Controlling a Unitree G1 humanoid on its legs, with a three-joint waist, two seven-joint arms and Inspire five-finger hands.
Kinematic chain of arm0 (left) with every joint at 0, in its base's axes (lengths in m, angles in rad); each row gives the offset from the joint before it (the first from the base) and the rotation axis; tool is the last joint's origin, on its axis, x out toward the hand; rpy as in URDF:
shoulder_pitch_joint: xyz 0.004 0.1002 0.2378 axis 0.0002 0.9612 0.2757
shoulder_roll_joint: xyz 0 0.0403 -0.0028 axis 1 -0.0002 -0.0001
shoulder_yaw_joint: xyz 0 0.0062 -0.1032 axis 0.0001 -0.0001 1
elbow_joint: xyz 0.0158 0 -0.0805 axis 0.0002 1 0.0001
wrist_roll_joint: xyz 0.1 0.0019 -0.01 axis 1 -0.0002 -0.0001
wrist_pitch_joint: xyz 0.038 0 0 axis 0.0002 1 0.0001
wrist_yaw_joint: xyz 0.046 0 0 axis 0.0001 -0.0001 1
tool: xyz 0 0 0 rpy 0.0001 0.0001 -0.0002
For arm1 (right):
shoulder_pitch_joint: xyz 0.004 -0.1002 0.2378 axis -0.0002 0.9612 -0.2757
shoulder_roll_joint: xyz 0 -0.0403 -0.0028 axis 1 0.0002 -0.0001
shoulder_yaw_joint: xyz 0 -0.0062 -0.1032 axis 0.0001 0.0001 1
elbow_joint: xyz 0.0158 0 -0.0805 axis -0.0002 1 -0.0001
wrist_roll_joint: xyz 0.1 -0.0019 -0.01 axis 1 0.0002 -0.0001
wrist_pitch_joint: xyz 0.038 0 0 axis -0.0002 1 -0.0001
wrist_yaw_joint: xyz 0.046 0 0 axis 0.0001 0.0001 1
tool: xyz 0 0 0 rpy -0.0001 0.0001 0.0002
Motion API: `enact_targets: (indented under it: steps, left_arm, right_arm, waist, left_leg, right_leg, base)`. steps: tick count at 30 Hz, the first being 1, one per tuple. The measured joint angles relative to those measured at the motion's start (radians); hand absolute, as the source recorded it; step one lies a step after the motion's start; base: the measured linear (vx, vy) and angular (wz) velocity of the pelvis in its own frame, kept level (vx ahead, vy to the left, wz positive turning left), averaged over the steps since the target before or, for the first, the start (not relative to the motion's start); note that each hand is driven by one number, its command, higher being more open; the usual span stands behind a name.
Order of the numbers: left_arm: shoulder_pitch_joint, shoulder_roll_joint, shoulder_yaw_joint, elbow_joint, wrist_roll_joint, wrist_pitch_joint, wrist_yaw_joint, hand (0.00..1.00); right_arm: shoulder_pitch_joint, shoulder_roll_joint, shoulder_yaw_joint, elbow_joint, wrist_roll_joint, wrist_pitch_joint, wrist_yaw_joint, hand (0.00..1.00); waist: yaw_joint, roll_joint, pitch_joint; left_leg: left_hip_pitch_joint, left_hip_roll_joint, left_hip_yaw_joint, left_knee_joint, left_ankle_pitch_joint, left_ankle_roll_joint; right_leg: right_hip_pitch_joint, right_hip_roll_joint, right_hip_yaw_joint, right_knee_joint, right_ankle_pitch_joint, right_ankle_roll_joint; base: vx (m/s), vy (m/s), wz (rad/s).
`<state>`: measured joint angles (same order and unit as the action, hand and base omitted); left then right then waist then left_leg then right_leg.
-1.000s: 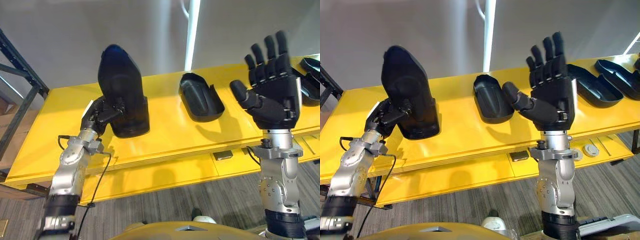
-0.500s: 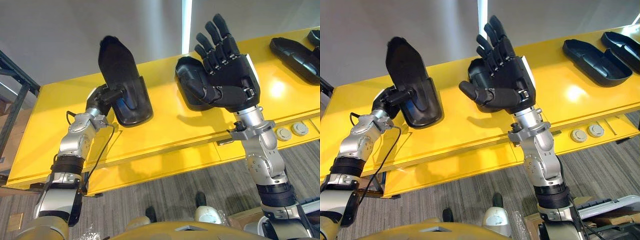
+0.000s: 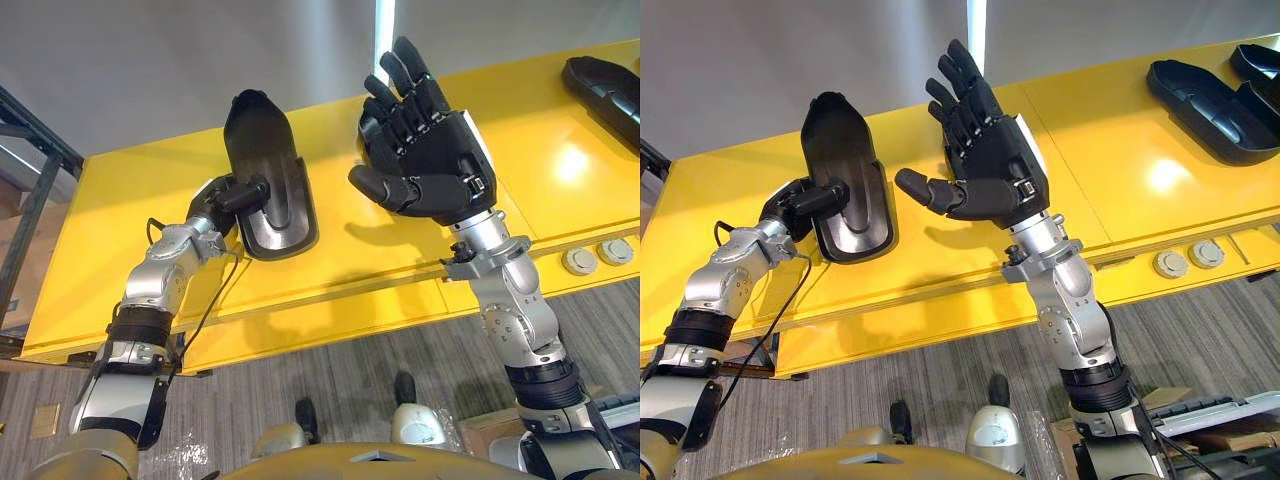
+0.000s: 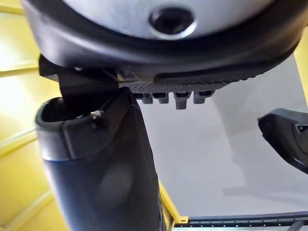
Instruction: Walk over and take three plastic housings, then place them on the shelf
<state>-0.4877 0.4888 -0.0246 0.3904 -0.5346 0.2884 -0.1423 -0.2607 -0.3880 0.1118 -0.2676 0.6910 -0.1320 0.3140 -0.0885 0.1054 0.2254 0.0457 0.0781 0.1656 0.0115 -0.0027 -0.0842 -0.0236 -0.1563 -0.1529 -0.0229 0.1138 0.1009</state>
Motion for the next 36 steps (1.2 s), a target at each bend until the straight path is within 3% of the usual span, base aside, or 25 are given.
enact_targets:
  steps: [2,3,13,16,26,32,36]
  left_arm:
    - [0.017,-0.003,0.0,-0.019,0.0,-0.001,-0.001,0.0]
    - [0.021,-0.006,0.0,-0.027,0.0,0.0,-0.001,1.0]
    - [0.021,-0.009,-0.009,-0.053,0.044,-0.013,0.026,1.0]
    - [0.03,-0.014,-0.005,-0.057,0.079,-0.051,0.071,1.0]
    - [0.19,-0.076,0.024,-0.271,0.192,-0.112,0.162,1.0]
    - [0.225,-0.101,0.097,-0.494,0.192,-0.234,0.206,1.0]
    - [0.266,-0.105,0.142,-0.609,0.192,-0.314,0.205,1.0]
  right_arm:
    - [0.0,0.003,0.008,-0.004,-0.001,0.0,0.002,1.0]
    - [-0.003,0.004,0.02,-0.004,-0.002,0.0,0.002,1.0]
    - [-0.053,0.052,0.08,-0.004,-0.02,0.0,-0.031,1.0]
    - [-0.052,0.07,0.078,-0.004,-0.021,-0.002,-0.042,1.0]
    - [0.06,0.114,0.075,-0.004,-0.056,-0.014,-0.037,1.0]
    - [0.146,0.131,0.061,-0.002,-0.063,-0.022,-0.052,1.0]
    - [0.191,0.157,0.054,0.0,-0.096,-0.033,-0.06,1.0]
  waist:
    - [-0.002,0.0,0.004]
    - [0.002,-0.001,0.006]
    - [0.007,-0.015,0.024]
    - [0.003,-0.021,0.028]
    - [0.009,-0.037,0.027]
    - [0.034,-0.051,0.016]
    - [0.032,-0.066,-0.026]
  left_leg:
    - [0.0,0.001,-0.01,0.0,0.002,-0.001]
    - [-0.001,0.002,-0.014,0.0,0.004,-0.002]
    - [-0.005,0.002,-0.035,-0.015,0.021,-0.001]
    - [-0.001,0.003,-0.035,-0.016,0.021,-0.001]
    - [0.043,0.009,-0.036,-0.033,0.019,-0.003]
    - [0.053,0.015,-0.036,-0.034,0.016,-0.008]
    - [0.073,0.017,-0.035,-0.041,0.012,-0.013]
  right_leg:
    - [0.007,0.0,-0.011,-0.002,0.0,0.0]
    - [0.008,0.0,-0.015,-0.002,-0.001,-0.001]
    - [0.01,-0.004,-0.039,0.002,-0.002,-0.002]
    - [0.014,-0.004,-0.039,0.002,-0.002,-0.002]
    - [0.066,0.002,-0.052,-0.023,-0.001,-0.001]
    - [0.084,0.005,-0.062,-0.034,0.003,0.003]
    - [0.11,0.005,-0.065,-0.053,0.004,0.003]
  base:
    - [-0.03,-0.009,0.12]
    - [-0.02,-0.014,0.13]
    - [-0.01,-0.008,0.06]
    - [0.0,0.0,0.0]
    - [0.0,0.0,0.0]
    - [0.0,0.0,0.0]
    - [0.0,0.0,0.0]
